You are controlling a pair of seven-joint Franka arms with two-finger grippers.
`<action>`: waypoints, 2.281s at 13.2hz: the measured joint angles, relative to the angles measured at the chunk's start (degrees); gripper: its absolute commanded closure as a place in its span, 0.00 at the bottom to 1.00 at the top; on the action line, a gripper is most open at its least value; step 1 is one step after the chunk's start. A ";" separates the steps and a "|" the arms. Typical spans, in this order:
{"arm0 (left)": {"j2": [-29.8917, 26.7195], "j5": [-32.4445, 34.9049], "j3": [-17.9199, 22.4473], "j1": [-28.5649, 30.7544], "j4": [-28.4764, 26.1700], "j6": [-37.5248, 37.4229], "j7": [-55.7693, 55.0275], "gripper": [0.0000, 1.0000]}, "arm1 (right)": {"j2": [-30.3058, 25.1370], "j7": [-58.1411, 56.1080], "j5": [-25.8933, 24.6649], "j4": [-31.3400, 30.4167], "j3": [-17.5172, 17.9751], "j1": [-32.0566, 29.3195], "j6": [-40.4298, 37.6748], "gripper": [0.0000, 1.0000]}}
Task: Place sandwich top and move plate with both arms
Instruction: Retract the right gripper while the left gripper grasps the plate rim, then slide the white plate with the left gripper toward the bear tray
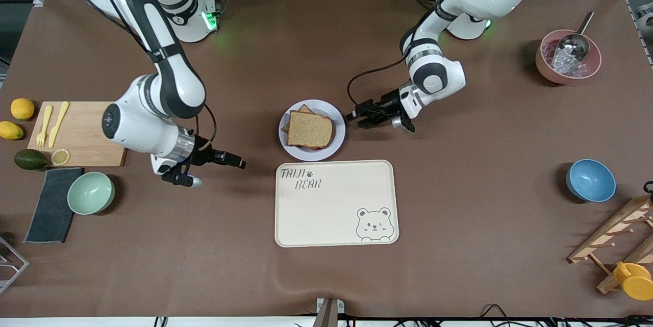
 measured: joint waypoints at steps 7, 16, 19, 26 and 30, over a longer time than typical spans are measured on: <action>6.87 0.00 0.01 -0.14 3.71 -0.01 6.10 0.38 | -0.97 -15.25 -10.14 9.34 -3.72 -13.32 -19.31 0.00; 7.73 0.00 -0.07 -1.03 5.54 -0.03 6.46 1.00 | -3.75 -28.96 -23.20 21.32 -3.11 -21.37 -30.79 0.00; 7.81 0.00 -0.08 -1.49 5.77 -0.12 6.52 1.00 | -8.33 -28.87 -26.18 24.42 -2.77 -21.57 -38.32 0.00; 7.72 0.00 -0.44 -1.70 6.78 -0.58 8.22 1.00 | -17.14 -23.02 -27.99 25.46 -1.84 -23.28 -48.58 0.00; 7.09 0.00 -0.60 -1.66 7.37 -1.19 8.52 1.00 | -18.14 -19.47 -32.77 25.47 3.39 -23.86 -44.31 0.00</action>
